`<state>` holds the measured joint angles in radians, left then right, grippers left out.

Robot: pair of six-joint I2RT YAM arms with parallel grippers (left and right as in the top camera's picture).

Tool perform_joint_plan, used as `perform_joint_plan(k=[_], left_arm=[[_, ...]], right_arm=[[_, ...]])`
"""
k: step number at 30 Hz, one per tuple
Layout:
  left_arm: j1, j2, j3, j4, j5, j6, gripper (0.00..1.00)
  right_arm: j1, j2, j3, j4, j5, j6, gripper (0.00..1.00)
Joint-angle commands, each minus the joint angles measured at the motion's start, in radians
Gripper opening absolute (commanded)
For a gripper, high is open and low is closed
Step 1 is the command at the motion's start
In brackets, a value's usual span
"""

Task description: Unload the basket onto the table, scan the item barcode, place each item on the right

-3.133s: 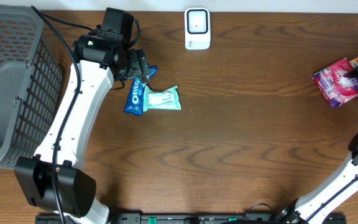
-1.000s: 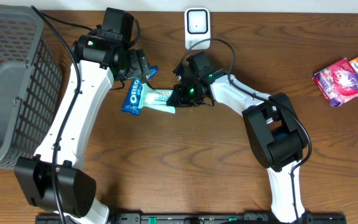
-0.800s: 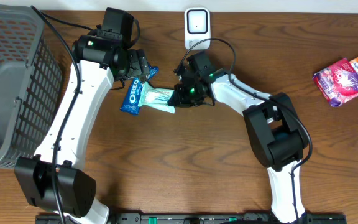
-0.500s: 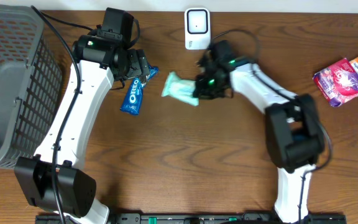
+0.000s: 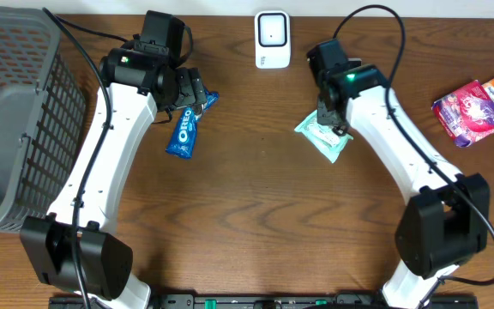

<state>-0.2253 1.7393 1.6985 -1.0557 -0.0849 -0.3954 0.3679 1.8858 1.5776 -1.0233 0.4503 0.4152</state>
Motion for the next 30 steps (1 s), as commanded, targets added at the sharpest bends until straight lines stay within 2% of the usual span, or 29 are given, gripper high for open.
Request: perform_joint_plan(k=[1, 3, 4, 7, 8, 10, 12, 15, 18, 25, 30], left_arm=[[0.002, 0.005, 0.005, -0.005, -0.009, 0.002, 0.98], [0.001, 0.005, 0.005, -0.005, -0.009, 0.002, 0.98], [0.001, 0.005, 0.005, -0.005, -0.009, 0.002, 0.98], [0.001, 0.005, 0.005, -0.005, -0.009, 0.002, 0.98], [0.001, 0.005, 0.005, -0.005, -0.009, 0.002, 0.98], [0.001, 0.005, 0.005, -0.005, -0.009, 0.002, 0.98], [0.001, 0.005, 0.005, -0.005, -0.009, 0.002, 0.98], [0.001, 0.005, 0.005, -0.005, -0.009, 0.002, 0.98], [0.001, 0.005, 0.005, -0.005, -0.009, 0.002, 0.98], [0.001, 0.005, 0.005, -0.005, -0.009, 0.002, 0.98], [0.001, 0.005, 0.005, -0.005, -0.009, 0.002, 0.98]], right_arm=[[0.023, 0.042, -0.024, 0.010, 0.130, 0.049, 0.01], [0.025, 0.064, -0.029, 0.026, 0.072, 0.048, 0.01], [0.024, 0.078, -0.029, 0.035, 0.037, 0.048, 0.07], [0.018, 0.115, -0.029, 0.063, -0.068, 0.023, 0.35], [0.017, 0.126, -0.029, 0.077, -0.099, -0.010, 0.51], [0.012, 0.147, -0.029, 0.107, -0.160, -0.088, 0.71], [0.003, 0.163, -0.029, 0.126, -0.205, -0.145, 0.80], [-0.030, 0.168, -0.029, 0.134, -0.262, -0.148, 0.81], [-0.099, 0.168, -0.029, 0.152, -0.431, -0.212, 0.74], [-0.305, 0.170, -0.029, 0.150, -0.945, -0.521, 0.72], [-0.396, 0.179, -0.031, 0.139, -1.014, -0.563, 0.56]])
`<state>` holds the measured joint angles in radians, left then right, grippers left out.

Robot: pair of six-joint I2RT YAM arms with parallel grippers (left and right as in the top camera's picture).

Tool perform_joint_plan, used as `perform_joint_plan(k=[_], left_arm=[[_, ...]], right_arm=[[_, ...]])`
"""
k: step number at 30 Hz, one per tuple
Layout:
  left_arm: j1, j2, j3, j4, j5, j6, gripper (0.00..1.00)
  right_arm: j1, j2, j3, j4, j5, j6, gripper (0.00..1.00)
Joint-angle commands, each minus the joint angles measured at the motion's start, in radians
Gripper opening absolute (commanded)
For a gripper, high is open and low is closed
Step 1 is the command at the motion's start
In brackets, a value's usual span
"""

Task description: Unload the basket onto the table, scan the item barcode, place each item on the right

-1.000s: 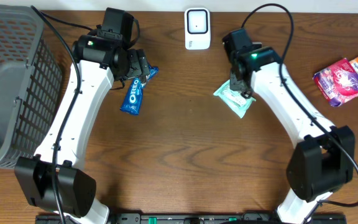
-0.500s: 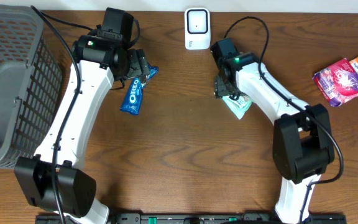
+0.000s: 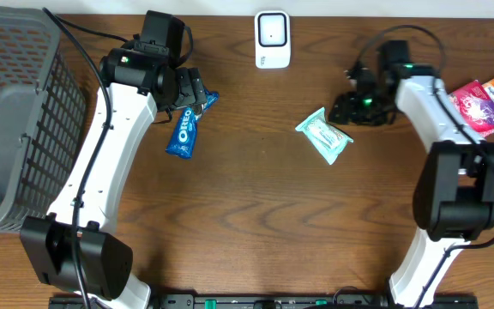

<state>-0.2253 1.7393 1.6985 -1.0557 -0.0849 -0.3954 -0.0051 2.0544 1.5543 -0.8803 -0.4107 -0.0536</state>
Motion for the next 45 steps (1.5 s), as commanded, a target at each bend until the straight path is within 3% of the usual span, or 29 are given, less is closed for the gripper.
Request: perform_joint_plan(k=[1, 10, 14, 15, 17, 20, 26, 31, 39, 45], left_arm=[[0.001, 0.005, 0.005, -0.005, -0.009, 0.002, 0.98], [0.001, 0.005, 0.005, -0.005, -0.009, 0.002, 0.98], [0.001, 0.005, 0.005, -0.005, -0.009, 0.002, 0.98], [0.001, 0.005, 0.005, -0.005, -0.009, 0.002, 0.98], [0.001, 0.005, 0.005, -0.005, -0.009, 0.002, 0.98], [0.001, 0.005, 0.005, -0.005, -0.009, 0.002, 0.98], [0.001, 0.005, 0.005, -0.005, -0.009, 0.002, 0.98], [0.001, 0.005, 0.005, -0.005, -0.009, 0.002, 0.98], [0.001, 0.005, 0.005, -0.005, -0.009, 0.002, 0.98], [0.002, 0.005, 0.005, -0.005, -0.009, 0.002, 0.98]], right_arm=[[-0.029, 0.015, -0.011, 0.002, -0.154, -0.095, 0.56], [-0.012, 0.127, -0.013, 0.005, -0.175, -0.110, 0.59], [0.007, 0.181, -0.013, -0.011, -0.175, -0.121, 0.54], [0.009, 0.188, -0.013, -0.015, -0.175, -0.121, 0.50], [0.009, 0.190, -0.013, -0.024, -0.175, -0.120, 0.27], [0.007, 0.179, -0.008, -0.032, -0.175, -0.114, 0.01], [0.007, 0.119, 0.021, -0.032, -0.114, -0.042, 0.01], [0.039, 0.012, 0.031, -0.032, 0.185, 0.107, 0.01], [0.219, -0.071, 0.024, -0.113, 0.938, 0.443, 0.01], [0.347, -0.026, -0.064, -0.065, 1.220, 0.546, 0.01]])
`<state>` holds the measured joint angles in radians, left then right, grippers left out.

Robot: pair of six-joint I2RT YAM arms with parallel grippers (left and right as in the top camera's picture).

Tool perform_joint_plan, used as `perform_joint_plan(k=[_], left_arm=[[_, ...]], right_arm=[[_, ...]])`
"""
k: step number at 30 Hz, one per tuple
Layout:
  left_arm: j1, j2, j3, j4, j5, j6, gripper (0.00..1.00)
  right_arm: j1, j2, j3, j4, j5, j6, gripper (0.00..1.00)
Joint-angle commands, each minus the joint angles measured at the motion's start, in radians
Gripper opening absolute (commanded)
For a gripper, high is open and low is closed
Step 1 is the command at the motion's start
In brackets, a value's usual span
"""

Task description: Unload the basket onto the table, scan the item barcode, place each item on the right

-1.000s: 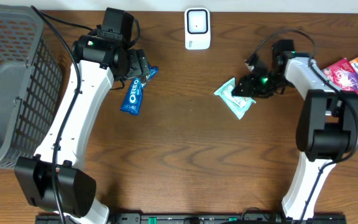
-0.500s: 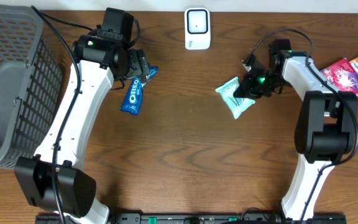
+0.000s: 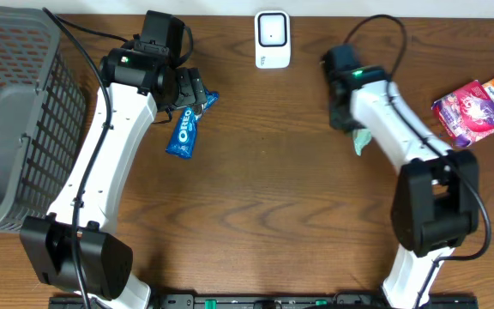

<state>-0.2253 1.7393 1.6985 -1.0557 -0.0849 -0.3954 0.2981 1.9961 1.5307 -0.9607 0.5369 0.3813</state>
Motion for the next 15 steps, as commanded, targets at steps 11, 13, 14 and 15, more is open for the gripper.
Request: perform_joint_plan(k=[11, 13, 14, 15], left_arm=[[0.001, 0.005, 0.005, -0.005, -0.009, 0.002, 0.98], [0.001, 0.005, 0.005, -0.005, -0.009, 0.002, 0.98], [0.001, 0.005, 0.005, -0.005, -0.009, 0.002, 0.98], [0.001, 0.005, 0.005, -0.005, -0.009, 0.002, 0.98]], right_arm=[[0.217, 0.105, -0.067, 0.142, -0.054, 0.120, 0.17], [0.240, 0.105, -0.066, 0.171, -0.092, 0.120, 0.31], [0.248, 0.104, -0.065, 0.182, -0.108, 0.120, 0.38], [0.254, 0.104, -0.061, 0.184, -0.123, 0.120, 0.43]])
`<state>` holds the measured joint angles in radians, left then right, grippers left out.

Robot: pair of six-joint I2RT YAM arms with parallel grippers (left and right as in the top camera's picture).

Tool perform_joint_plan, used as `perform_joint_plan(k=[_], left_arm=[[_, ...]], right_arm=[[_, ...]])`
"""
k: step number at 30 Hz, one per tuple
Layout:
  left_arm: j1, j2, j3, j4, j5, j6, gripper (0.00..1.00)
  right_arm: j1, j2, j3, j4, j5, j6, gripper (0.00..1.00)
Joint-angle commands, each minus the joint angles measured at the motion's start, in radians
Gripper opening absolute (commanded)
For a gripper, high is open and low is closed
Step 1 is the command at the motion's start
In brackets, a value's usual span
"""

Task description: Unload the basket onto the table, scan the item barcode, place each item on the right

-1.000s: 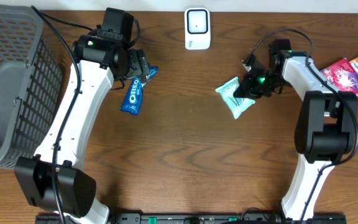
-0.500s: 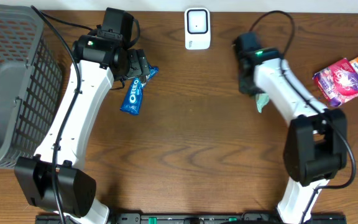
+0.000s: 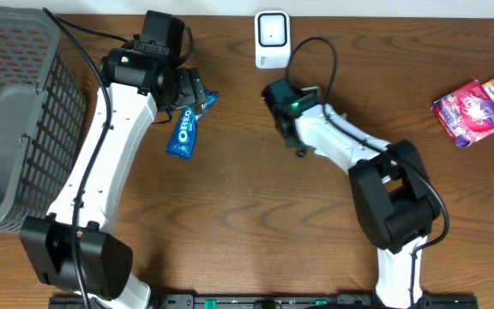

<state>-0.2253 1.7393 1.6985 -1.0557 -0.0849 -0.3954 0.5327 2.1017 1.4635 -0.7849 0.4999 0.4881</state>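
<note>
The white barcode scanner stands at the table's back edge, in the middle. My right gripper hangs low in front of the scanner, its wrist turned towards it. It is shut on the teal wipes packet, of which only a sliver shows under the arm. A blue Oreo pack lies left of centre. My left gripper sits over the pack's upper end, and its jaws are hidden by the wrist.
A grey mesh basket fills the left side of the table. A pink snack pack and a small orange packet lie at the far right. Black cables arc from both wrists.
My right arm has swung left, from right of centre to just below the scanner, and the teal packet went with it. The left arm and the Oreo pack have not moved.
My right gripper was over the teal packet lying flat right of centre. Then it was off to the right with the packet left on the table. Later the packet hung on edge under the gripper, and now it is by the scanner. The left arm stayed still throughout.
</note>
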Motion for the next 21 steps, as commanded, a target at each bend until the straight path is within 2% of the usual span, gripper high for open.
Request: perform_joint_plan(k=[1, 6, 12, 13, 16, 18, 21], left_arm=[[0.001, 0.005, 0.005, -0.005, -0.009, 0.002, 0.98], [0.001, 0.005, 0.005, -0.005, -0.009, 0.002, 0.98], [0.001, 0.005, 0.005, -0.005, -0.009, 0.002, 0.98], [0.001, 0.005, 0.005, -0.005, -0.009, 0.002, 0.98], [0.001, 0.005, 0.005, -0.005, -0.009, 0.002, 0.98], [0.001, 0.005, 0.005, -0.005, -0.009, 0.002, 0.98], [0.001, 0.005, 0.005, -0.005, -0.009, 0.002, 0.98]], right_arm=[[0.023, -0.002, 0.014, 0.008, -0.100, 0.013, 0.45], [0.000, -0.020, 0.101, -0.063, -0.144, 0.013, 0.50], [-0.110, -0.056, 0.249, -0.214, -0.204, 0.005, 0.57], [-0.133, -0.056, 0.266, -0.232, -0.229, -0.008, 0.52], [-0.195, -0.056, 0.280, -0.254, -0.349, -0.069, 0.17], [-0.229, -0.055, 0.267, -0.256, -0.409, -0.106, 0.01], [-0.259, -0.054, 0.229, -0.246, -0.415, -0.108, 0.01]])
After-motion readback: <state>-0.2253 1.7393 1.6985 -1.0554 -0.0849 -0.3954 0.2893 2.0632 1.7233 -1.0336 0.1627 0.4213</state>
